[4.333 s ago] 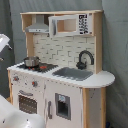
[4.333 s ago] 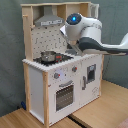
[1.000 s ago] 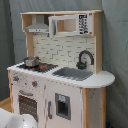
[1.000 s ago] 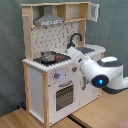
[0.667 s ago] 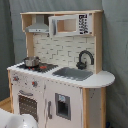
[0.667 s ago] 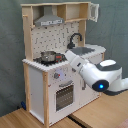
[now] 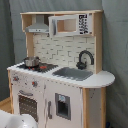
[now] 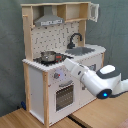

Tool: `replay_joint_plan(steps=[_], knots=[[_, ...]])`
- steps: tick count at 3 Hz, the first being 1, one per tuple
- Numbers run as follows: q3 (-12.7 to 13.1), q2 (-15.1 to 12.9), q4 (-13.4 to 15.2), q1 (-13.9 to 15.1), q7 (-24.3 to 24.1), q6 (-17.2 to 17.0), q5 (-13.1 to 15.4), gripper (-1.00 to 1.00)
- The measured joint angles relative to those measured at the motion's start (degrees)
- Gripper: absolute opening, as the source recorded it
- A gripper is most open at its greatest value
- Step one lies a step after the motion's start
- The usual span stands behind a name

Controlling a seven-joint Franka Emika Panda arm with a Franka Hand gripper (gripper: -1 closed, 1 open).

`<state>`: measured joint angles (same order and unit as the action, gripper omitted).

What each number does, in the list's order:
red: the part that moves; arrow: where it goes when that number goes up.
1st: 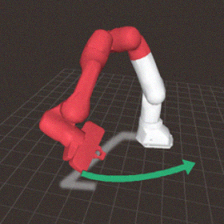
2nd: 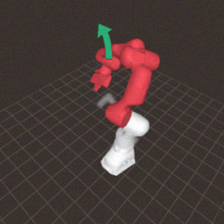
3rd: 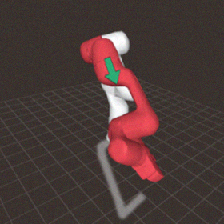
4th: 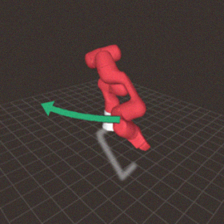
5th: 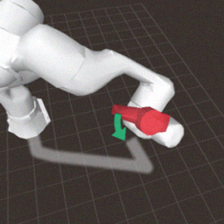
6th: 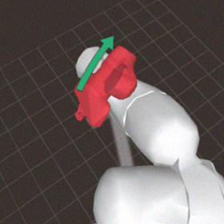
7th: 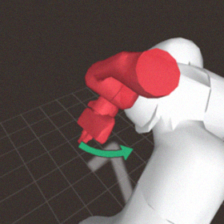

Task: Play with the kitchen

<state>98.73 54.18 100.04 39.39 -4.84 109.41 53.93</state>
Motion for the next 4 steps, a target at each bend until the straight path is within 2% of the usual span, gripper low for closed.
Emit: replay_joint_plan(steps=[1, 2, 4], knots=[[0.1, 0.1, 3.4, -2.5, -0.5, 3.9, 4.7, 1.0], [0.5, 0.1, 6.6, -5.9, -0.8, 6.2, 9.3, 1.0], [1.0, 0.2, 13.1, -12.7, -0.9, 8.4, 17.4, 1.0]])
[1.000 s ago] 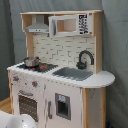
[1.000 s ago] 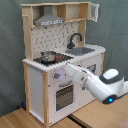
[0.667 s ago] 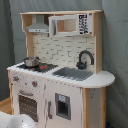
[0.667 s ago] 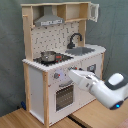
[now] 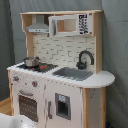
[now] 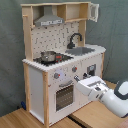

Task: Play with the kitchen

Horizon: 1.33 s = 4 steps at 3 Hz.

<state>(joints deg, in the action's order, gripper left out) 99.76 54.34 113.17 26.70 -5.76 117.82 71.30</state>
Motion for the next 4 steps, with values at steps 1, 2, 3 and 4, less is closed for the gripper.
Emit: replay_joint_plan(steps=[1, 2, 3, 4], knots=[[0.0, 0.0, 3.3, -1.7, -0.6, 0.3, 5.1, 1.0], [0.1, 0.0, 6.7, -1.9, -4.3, 0.9, 9.2, 1.0], [0.0, 0.0, 9.9, -1.8, -10.0, 2.0, 10.4, 1.0], [-0.8, 0.0, 12.6, -1.7, -15.7, 3.7, 10.5, 1.0]])
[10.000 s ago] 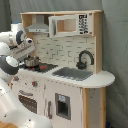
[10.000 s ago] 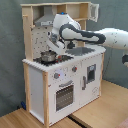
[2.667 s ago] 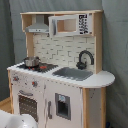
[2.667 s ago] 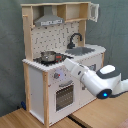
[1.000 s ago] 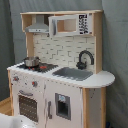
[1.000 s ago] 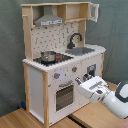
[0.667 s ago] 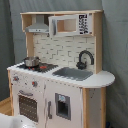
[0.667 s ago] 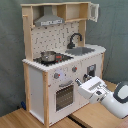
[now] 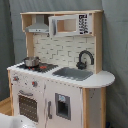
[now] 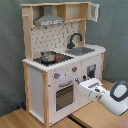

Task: Play with the kitchen

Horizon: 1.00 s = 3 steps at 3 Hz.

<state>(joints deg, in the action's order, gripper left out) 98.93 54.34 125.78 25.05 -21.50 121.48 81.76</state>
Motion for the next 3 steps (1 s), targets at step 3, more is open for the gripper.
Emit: replay_joint_plan(steps=[3], knots=[[-1.2, 0.0, 1.6, 3.8, -15.3, 7.6, 0.0, 1.0]])
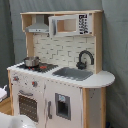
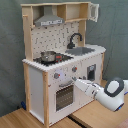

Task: Play with the kitchen

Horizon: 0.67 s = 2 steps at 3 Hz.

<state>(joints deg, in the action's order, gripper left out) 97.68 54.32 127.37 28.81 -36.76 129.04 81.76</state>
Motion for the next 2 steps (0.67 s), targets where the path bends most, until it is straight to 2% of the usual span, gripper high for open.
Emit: replay_joint_plan(steps=[2], knots=[[-0.5, 0.0, -0.2, 2.7, -11.0, 4.9, 0.0, 1.0]])
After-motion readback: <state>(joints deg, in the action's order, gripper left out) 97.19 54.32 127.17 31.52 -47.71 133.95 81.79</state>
